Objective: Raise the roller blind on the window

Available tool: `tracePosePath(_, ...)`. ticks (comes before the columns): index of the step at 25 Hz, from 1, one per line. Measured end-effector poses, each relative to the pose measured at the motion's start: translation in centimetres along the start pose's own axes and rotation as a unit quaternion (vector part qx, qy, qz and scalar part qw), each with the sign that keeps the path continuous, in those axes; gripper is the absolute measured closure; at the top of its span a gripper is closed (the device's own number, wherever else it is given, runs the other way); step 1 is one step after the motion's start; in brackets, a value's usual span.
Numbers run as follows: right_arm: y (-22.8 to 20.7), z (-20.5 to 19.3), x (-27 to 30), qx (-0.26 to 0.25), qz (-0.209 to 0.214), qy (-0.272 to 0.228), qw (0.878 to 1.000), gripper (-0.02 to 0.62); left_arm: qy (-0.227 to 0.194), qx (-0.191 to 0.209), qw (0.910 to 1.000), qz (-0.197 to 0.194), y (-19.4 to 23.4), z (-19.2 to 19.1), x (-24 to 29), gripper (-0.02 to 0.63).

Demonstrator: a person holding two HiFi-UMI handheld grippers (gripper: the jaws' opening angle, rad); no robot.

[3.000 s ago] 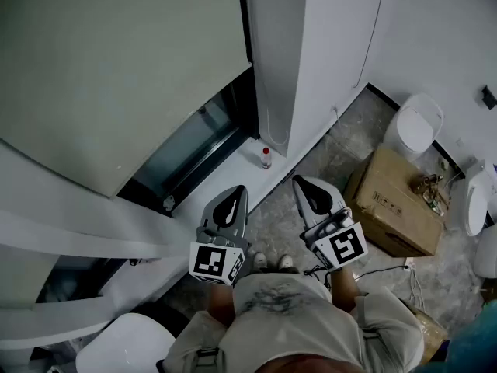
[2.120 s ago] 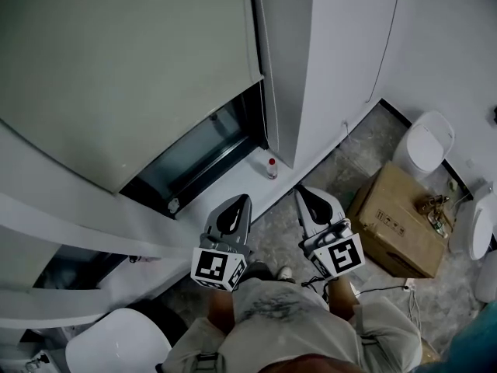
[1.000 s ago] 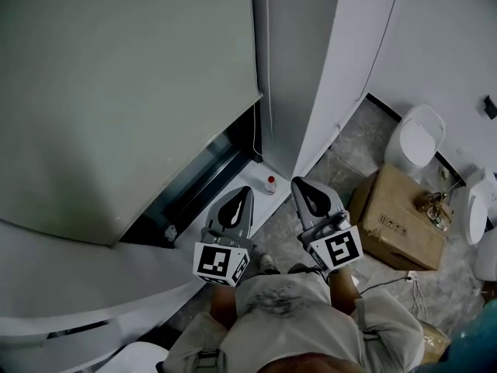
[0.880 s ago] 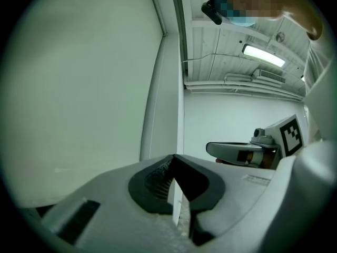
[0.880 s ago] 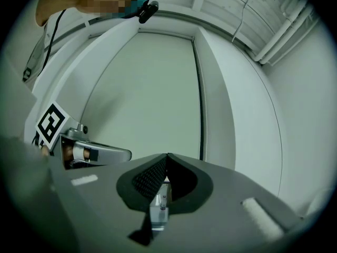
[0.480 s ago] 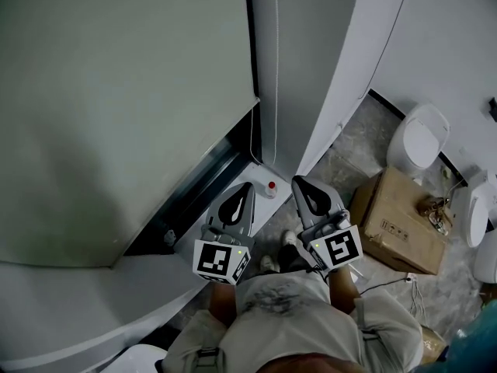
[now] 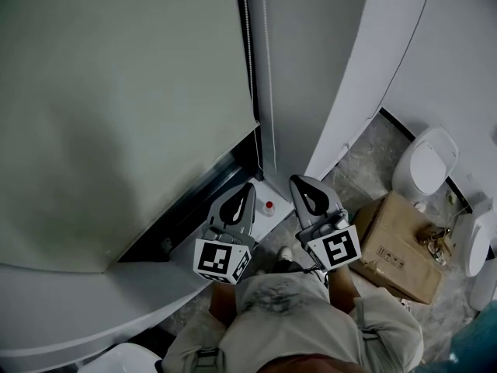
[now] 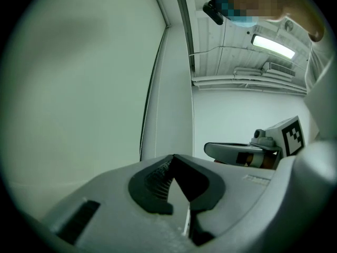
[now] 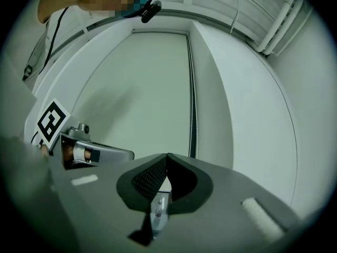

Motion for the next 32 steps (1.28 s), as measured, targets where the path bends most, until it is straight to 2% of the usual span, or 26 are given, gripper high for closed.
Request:
tracePosePath(7, -4.0, 0.2, 0.6, 0.016, 0.017, -0.023, 0.999, 0.584, -0.001, 0.009, 0.9994, 0.033, -0.6, -0.1, 3.0, 0.6)
tracePosePath(13, -5.8, -0.6, 1.1, 0.03, 0.02, -0.028, 0.999, 0.584, 0.005, 0.019, 0.999, 0.041, -0.4, -0.3, 5.3, 0.6)
tracePosePath(20, -6.6, -1.8, 2.8, 0.024, 0.019, -0.019, 0.999, 0.584, 0.009, 0.021, 0.9993, 0.028, 1.0, -1.2, 7.9, 0.6)
tracePosePath(32, -7.4, -3.1, 6.9, 0.002, -0.017, 0.003, 1.0, 0.584, -0.003, 0.012, 0.9999, -0.009, 5.7, -1.0, 12.6, 0.598)
Point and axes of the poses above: the fingertips, and each gripper's own axes: x forward along the fingers, y to its left, z out of its top, the point moved 7 cm from there along -x, backward along the fingers, and after that the axes turned 12 degrees about -y, right-handed, at the moved point
